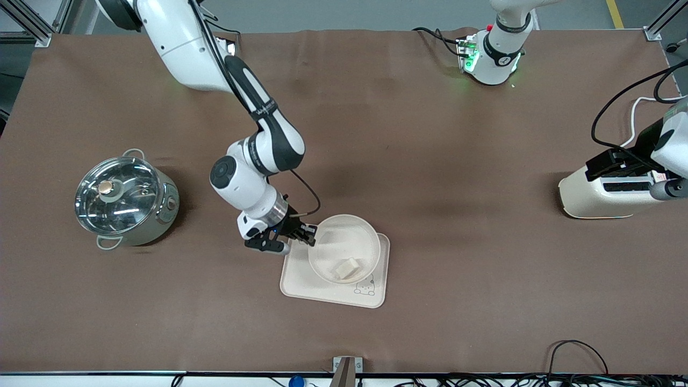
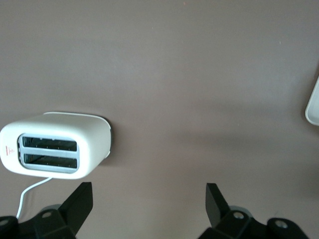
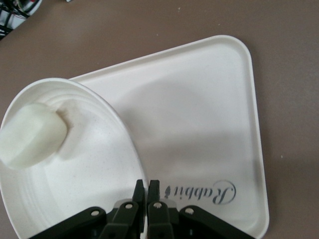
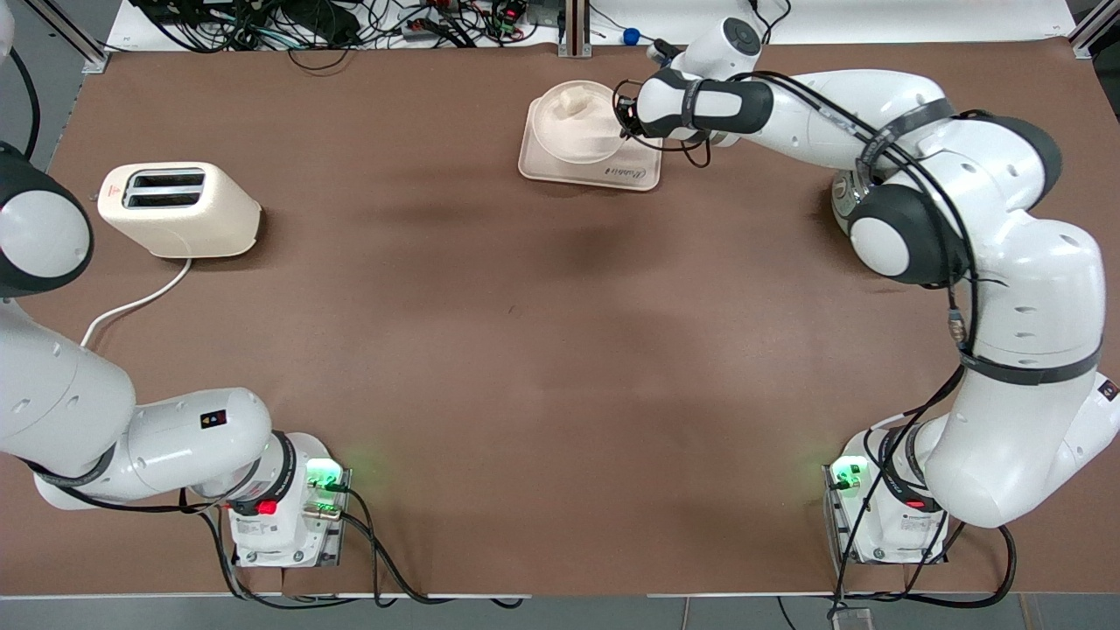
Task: Place bun in plate and plate on tray
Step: 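Carry the plate with the right gripper and set it on the tray, then open the right gripper and draw it back from the plate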
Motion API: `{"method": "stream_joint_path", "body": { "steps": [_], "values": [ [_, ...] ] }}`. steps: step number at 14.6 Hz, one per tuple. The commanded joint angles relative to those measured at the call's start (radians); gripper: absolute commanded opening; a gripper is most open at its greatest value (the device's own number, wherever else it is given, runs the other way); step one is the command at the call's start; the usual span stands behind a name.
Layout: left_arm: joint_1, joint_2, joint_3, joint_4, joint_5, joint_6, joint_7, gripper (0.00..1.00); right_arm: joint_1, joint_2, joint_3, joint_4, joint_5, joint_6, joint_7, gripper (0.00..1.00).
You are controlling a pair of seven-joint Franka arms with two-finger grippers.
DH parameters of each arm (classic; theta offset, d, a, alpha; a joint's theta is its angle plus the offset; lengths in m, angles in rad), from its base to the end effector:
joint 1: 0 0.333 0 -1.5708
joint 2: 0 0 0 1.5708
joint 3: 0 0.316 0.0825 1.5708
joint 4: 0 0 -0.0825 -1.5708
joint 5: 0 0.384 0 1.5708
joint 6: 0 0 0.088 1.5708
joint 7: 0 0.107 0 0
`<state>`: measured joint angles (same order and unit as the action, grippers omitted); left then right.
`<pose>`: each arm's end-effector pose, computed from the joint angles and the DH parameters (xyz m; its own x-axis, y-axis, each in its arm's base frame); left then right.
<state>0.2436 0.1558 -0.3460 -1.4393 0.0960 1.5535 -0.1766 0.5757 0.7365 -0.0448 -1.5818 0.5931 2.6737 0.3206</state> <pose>0.5970 -0.0344 0.6000 0.9967 0.0778 -0.0243 0.0766 -0.9959 -0.0484 0.6331 0.3586 0.2386 0.9529 -0.2798 0.1174 -0.2015 -0.8728 -0.4446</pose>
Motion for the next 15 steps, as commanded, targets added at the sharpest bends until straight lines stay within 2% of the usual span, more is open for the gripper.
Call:
{"method": "stream_joint_path", "body": {
  "steps": [1,3,4,5,6,7,8,9,10,11,13,15],
  "values": [
    [-0.067,-0.038,0.082,0.008,-0.016,-0.049,0.019,1.0,-0.005,0.112,0.014,0.11,-0.023,0.0,0.006,0.01],
    [-0.165,-0.054,0.195,0.008,-0.019,-0.073,0.086,1.0,-0.013,0.127,0.014,0.123,-0.024,-0.003,0.006,0.02],
    [-0.226,-0.067,0.262,0.007,-0.036,-0.076,0.1,1.0,-0.014,0.127,0.014,0.123,-0.023,-0.005,0.006,0.05],
    [-0.292,-0.074,0.353,0.004,-0.057,-0.076,0.101,1.0,-0.017,0.127,0.014,0.123,-0.024,-0.005,0.006,0.29],
    [-0.335,-0.079,0.396,0.0,-0.068,-0.079,0.105,1.0,-0.03,0.127,0.014,0.124,-0.026,-0.009,0.0,0.87],
    [-0.348,-0.085,0.403,-0.001,-0.07,-0.084,0.117,1.0,-0.028,0.124,0.014,0.126,-0.029,-0.009,-0.003,1.0],
    [-0.349,-0.087,0.401,-0.003,-0.07,-0.084,0.117,1.0,-0.033,0.12,0.008,0.132,-0.064,-0.012,-0.021,1.0],
    [-0.354,-0.088,0.397,-0.001,-0.07,-0.089,0.105,1.0,-0.033,0.106,-0.027,0.141,-0.176,-0.018,-0.065,1.0],
    [-0.356,-0.087,0.391,0.0,-0.071,-0.089,0.1,1.0,-0.057,0.089,-0.068,0.153,-0.288,-0.07,-0.108,1.0],
    [-0.356,-0.085,0.375,0.003,-0.084,-0.089,0.086,1.0,-0.1,0.083,-0.069,0.195,-0.353,-0.183,-0.144,1.0],
    [-0.353,-0.084,0.357,0.003,-0.093,-0.089,0.042,1.0,-0.19,0.092,-0.07,0.349,-0.365,-0.399,-0.224,1.0],
    [-0.346,-0.078,0.348,0.003,-0.096,-0.086,0.039,1.0,-0.247,0.081,-0.076,0.379,-0.374,-0.48,-0.241,1.0]
  ]
}}
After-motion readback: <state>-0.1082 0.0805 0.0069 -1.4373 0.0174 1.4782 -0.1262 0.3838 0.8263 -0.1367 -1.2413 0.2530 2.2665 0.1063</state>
